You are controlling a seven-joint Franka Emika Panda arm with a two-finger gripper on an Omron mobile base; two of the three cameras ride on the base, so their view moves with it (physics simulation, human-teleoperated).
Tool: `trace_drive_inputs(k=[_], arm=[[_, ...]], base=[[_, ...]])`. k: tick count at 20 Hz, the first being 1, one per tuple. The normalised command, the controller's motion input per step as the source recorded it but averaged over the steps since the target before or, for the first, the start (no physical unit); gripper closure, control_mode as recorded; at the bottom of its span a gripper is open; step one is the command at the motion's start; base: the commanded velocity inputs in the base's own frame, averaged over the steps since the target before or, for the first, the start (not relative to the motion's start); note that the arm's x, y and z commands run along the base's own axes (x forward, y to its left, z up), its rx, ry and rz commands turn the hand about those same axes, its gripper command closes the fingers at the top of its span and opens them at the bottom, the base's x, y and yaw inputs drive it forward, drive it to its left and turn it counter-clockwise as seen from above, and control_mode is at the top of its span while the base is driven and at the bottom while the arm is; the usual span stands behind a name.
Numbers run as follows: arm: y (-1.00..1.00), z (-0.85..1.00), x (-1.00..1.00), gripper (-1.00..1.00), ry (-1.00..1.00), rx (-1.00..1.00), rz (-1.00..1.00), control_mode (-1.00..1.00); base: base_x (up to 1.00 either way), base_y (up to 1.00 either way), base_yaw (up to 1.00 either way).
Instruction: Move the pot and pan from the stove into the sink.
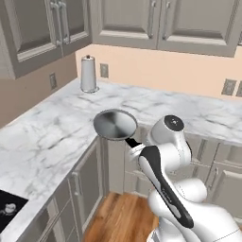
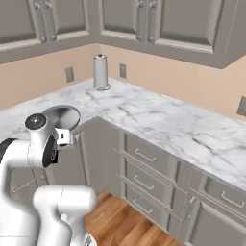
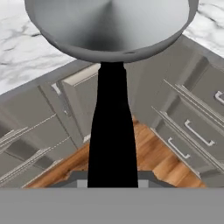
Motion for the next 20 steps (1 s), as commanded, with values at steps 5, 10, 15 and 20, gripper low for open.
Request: trace_drive_inputs(k=[5,10,15,20], arm=[[0.00,0.00,0.00,1.00,0.00,0.00,0.00,1.00],[0.00,0.00,0.00,1.00,0.00,0.00,0.00,1.00],[0.00,0.00,0.00,1.00,0.00,0.00,0.00,1.00],[0.00,0.00,0.00,1.00,0.00,0.00,0.00,1.00]], base=[[0.00,-0.34,-0.42],[0.00,-0.34,-0.43],[0.00,-0.32,-0.43],[0.00,-0.32,-0.43]])
